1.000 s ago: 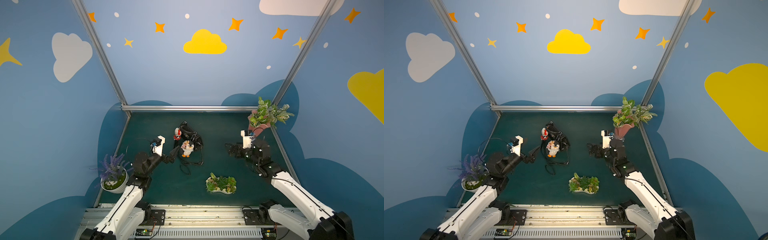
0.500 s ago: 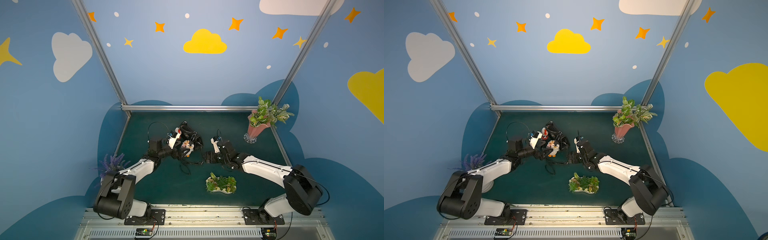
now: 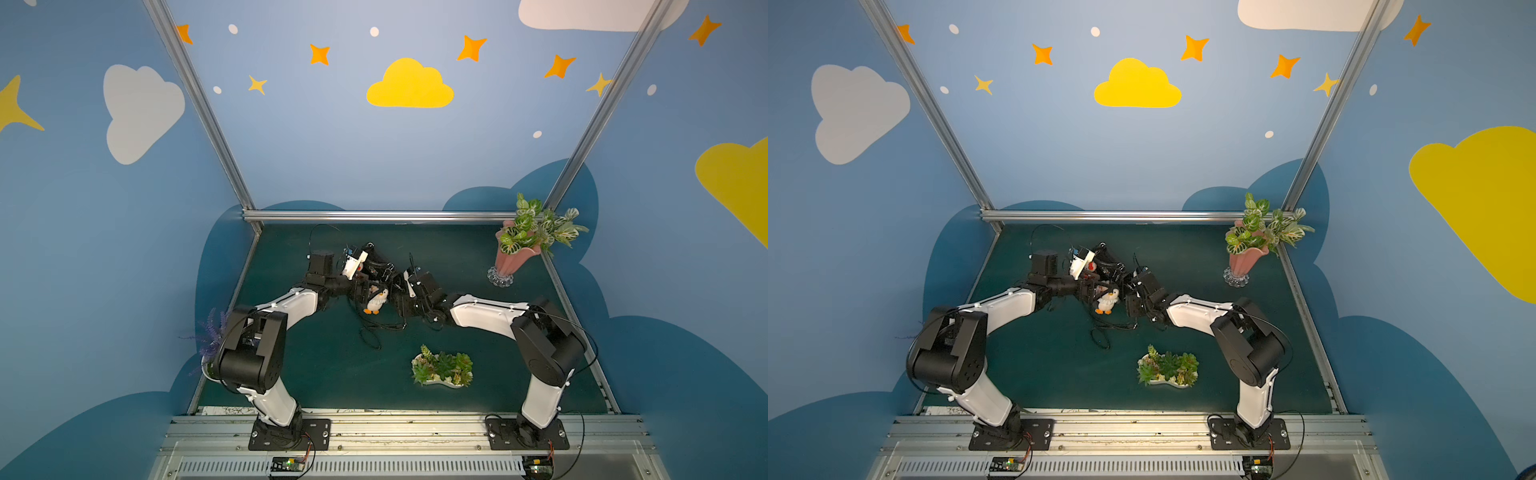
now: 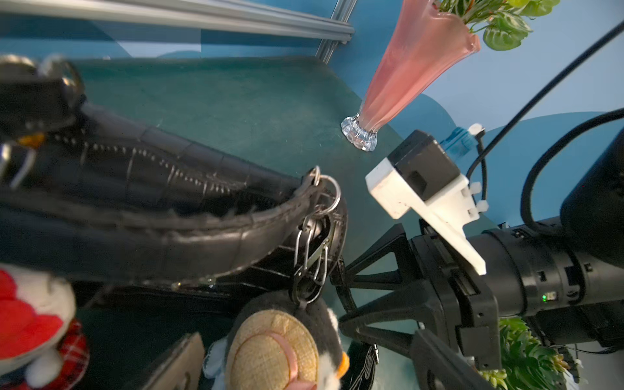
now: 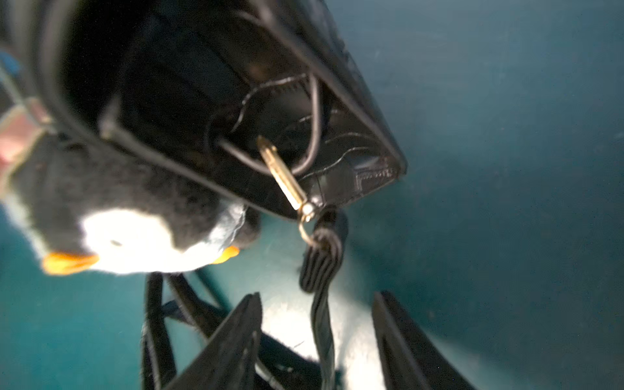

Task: Remove the decoration from the bag
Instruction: Move the bag to the center of the board.

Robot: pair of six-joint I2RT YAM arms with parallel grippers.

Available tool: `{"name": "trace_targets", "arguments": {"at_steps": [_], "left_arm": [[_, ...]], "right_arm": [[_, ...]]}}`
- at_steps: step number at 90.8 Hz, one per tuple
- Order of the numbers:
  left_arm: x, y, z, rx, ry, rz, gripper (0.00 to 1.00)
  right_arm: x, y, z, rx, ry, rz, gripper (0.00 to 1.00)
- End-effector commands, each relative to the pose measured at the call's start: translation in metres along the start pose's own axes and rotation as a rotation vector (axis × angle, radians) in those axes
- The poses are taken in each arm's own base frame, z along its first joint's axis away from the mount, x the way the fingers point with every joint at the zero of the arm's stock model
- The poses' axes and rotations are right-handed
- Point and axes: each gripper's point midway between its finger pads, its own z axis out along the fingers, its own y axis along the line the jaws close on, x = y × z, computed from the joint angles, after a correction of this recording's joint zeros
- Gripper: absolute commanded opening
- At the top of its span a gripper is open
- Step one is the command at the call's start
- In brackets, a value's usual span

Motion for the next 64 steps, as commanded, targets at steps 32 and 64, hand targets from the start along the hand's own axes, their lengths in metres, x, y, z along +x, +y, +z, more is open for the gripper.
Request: {"name": "trace_targets", "arguments": {"at_steps": [32, 64], "left_arm": [[0.04, -0.012, 0.031, 0.142, 0.08, -0.176, 0.57], [0.047, -0.076, 0.045, 0.249, 0.042, -0.157, 0.49]], "right_arm": [[0.001, -0.026, 0.005, 0.042, 0.022, -0.039, 0.0], [0.032, -0.096, -0.048, 0.142, 0.13, -0.05, 0.0]]}}
